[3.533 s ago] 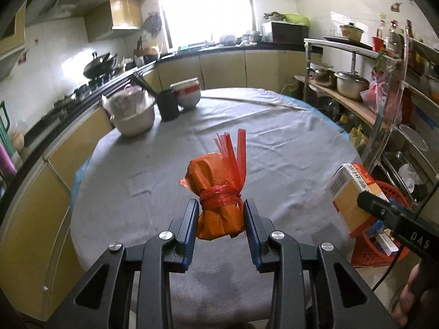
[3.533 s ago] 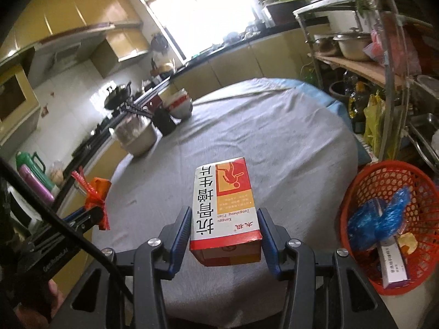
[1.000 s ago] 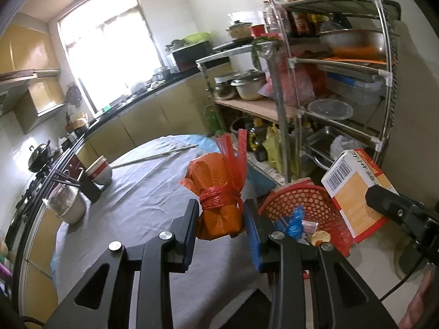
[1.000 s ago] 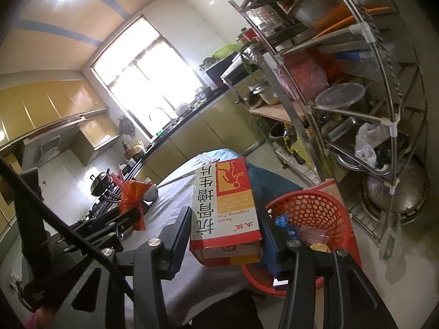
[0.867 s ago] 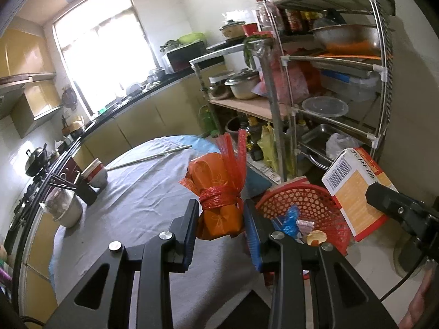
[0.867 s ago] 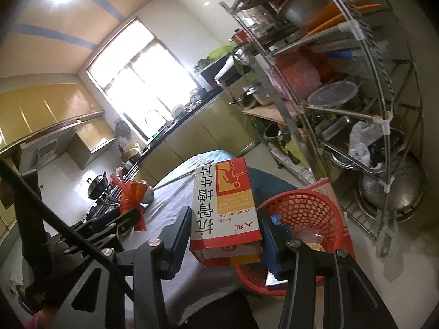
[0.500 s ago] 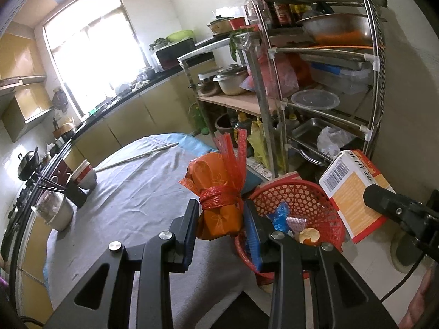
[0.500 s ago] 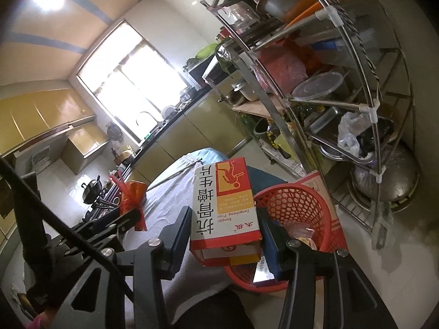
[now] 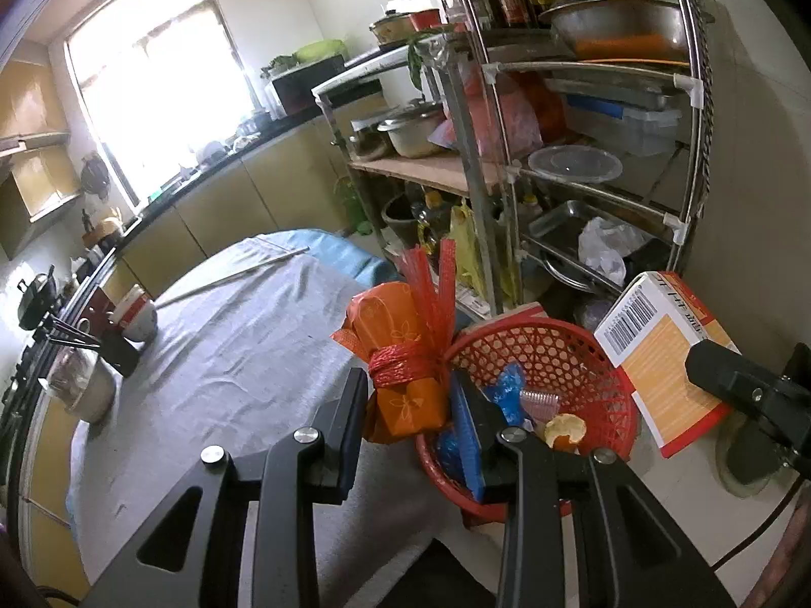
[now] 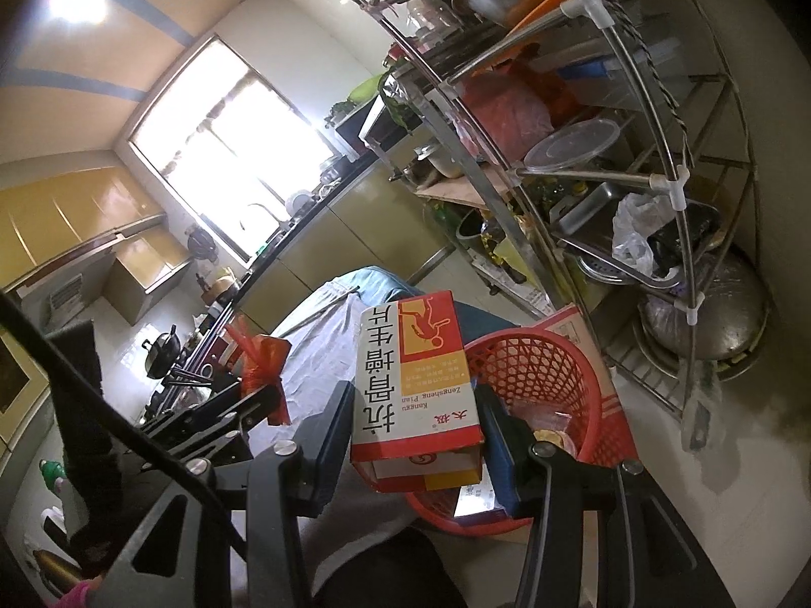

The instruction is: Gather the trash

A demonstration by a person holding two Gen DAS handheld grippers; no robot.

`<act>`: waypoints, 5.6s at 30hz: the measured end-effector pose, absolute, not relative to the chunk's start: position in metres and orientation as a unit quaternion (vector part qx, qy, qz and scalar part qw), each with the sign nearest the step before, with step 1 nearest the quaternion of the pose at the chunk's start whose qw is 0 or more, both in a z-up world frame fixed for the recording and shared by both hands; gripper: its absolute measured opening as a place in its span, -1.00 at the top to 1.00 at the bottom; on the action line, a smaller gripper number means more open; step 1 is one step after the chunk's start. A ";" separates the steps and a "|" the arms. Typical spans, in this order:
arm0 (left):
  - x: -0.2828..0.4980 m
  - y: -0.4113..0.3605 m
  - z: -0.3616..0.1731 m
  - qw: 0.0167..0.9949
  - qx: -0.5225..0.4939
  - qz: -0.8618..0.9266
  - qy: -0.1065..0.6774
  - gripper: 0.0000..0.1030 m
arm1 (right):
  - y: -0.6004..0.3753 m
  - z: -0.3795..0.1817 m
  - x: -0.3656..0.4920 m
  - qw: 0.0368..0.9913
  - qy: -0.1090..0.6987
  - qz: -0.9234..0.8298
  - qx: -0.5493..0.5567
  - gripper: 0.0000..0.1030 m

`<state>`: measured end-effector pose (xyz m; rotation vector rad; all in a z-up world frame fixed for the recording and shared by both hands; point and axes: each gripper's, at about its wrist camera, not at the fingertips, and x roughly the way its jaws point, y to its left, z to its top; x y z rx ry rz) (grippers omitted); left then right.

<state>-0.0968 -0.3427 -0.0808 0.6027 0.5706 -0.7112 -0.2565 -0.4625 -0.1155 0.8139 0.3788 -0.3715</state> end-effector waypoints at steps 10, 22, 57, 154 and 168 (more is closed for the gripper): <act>-0.090 -0.347 -0.095 0.842 0.288 -0.347 0.297 0.33 | -0.467 -0.129 -0.256 0.873 0.191 -0.176 0.414 0.01; -0.094 -0.353 -0.103 0.834 0.298 -0.354 0.301 0.33 | -0.467 -0.139 -0.254 0.867 0.200 -0.172 0.423 0.01; -0.092 -0.365 -0.120 0.819 0.323 -0.362 0.306 0.33 | -0.472 -0.151 -0.256 0.856 0.206 -0.173 0.442 0.01; -0.021 -0.009 -0.001 0.957 0.077 -0.075 0.269 -0.66 | -0.199 -0.016 -0.101 0.957 0.263 -0.056 0.106 -0.29; -0.023 0.018 0.008 0.965 0.052 -0.056 0.252 -0.66 | -0.163 -0.009 -0.089 0.957 0.275 -0.035 0.086 -0.29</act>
